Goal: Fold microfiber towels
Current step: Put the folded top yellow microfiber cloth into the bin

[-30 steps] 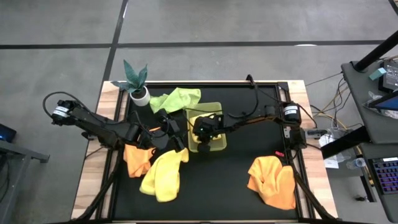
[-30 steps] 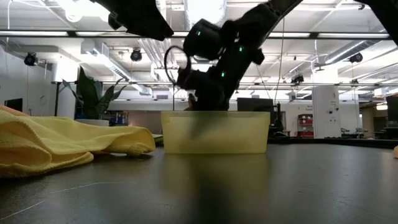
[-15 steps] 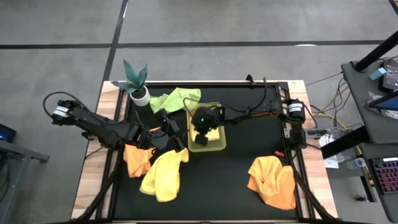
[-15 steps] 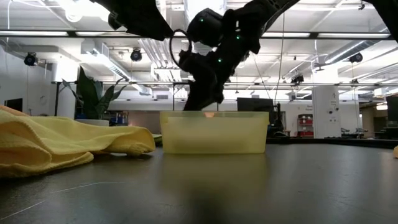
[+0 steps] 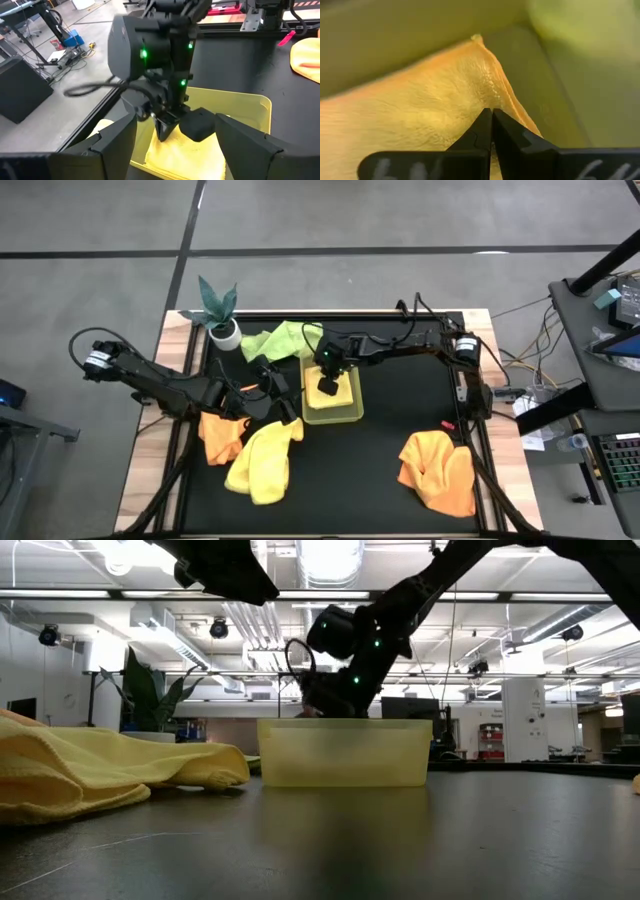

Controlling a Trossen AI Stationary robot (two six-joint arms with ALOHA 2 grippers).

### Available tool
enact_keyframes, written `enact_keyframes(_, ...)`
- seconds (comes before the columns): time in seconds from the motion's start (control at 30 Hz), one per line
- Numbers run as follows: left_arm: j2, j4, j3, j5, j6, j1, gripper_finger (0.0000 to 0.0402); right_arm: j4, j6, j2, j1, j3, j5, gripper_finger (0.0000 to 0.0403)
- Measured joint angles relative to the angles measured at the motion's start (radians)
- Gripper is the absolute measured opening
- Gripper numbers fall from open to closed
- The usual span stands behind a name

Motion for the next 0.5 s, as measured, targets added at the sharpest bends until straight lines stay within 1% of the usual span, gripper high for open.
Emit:
enact_keyframes(0.17,0.0,0.0,0.0,0.0,0.0,0.0,0.0253,-0.026,0.002,0.009,0.0,0.0,0.114,0.0008)
enact_keyframes(0.4,0.0,0.0,-0.001,0.0,0.0,0.0,0.0253,-0.026,-0.02,-0.001,0.01,0.007,0.117,0.0008)
enact_keyframes(0.5,0.0,0.001,-0.001,0.0,0.0,0.0,0.0253,-0.028,-0.024,-0.025,0.023,0.007,0.116,0.0008)
